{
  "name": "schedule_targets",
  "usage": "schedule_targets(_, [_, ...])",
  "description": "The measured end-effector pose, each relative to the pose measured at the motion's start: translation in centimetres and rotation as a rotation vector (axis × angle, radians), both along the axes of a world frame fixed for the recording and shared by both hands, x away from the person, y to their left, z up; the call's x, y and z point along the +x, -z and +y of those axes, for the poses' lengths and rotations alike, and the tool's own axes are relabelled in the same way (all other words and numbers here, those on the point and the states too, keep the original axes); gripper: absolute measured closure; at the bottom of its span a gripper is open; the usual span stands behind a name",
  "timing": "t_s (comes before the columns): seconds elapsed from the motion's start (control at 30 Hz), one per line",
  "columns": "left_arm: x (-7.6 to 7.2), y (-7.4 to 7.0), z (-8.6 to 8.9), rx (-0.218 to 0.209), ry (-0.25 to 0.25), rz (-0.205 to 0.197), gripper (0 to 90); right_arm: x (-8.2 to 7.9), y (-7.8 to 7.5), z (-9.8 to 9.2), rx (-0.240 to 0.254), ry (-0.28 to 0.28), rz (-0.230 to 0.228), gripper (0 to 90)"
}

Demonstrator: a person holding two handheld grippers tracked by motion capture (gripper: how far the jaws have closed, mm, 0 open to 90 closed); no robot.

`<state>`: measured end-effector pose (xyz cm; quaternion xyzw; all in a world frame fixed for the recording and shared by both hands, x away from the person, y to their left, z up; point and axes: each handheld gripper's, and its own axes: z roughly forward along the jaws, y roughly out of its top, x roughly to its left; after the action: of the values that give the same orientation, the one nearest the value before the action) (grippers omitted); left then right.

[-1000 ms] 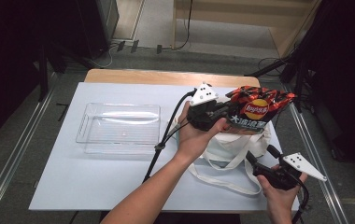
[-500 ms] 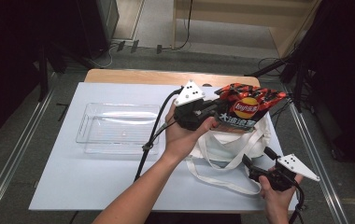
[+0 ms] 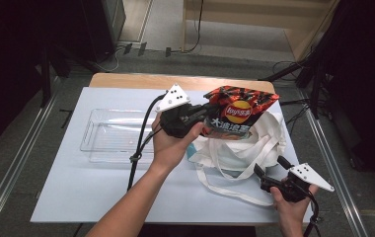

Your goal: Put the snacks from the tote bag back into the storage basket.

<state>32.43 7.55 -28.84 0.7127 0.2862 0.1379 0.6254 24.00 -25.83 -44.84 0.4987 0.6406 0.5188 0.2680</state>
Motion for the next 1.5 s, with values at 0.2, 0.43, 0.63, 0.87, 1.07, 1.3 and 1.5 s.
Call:
schedule_targets(0.2, [-0.1,-0.1,1.7,-0.009,-0.022,0.0,90.0,-0.1,-0.1,0.0,-0.003,0.006,-0.009,8.8])
schedule_targets(0.43, [-0.4,-0.4,3.4,0.002,-0.04,-0.006,90.0,-0.1,0.0,0.1,-0.006,0.004,-0.011,8.9])
schedule_targets(0.63, [-0.7,-0.7,5.1,-0.004,-0.066,-0.013,90.0,-0.2,0.0,0.2,-0.008,0.006,-0.012,8.9])
schedule_targets(0.87, [-0.8,-0.7,7.2,0.0,-0.094,-0.014,90.0,-0.3,0.0,0.3,-0.008,0.006,-0.014,8.9])
schedule_targets(1.07, [-1.0,-0.8,9.2,-0.004,-0.125,-0.016,90.0,-0.2,0.1,0.5,-0.004,0.004,-0.012,8.9])
schedule_targets(1.3, [-1.2,-0.4,11.5,-0.006,-0.154,0.001,90.0,-0.3,0.0,0.8,-0.001,-0.005,-0.019,8.8])
schedule_targets(1.5, [-1.5,-0.4,13.5,-0.016,-0.19,0.0,90.0,-0.3,0.0,1.0,-0.002,-0.008,-0.019,8.8])
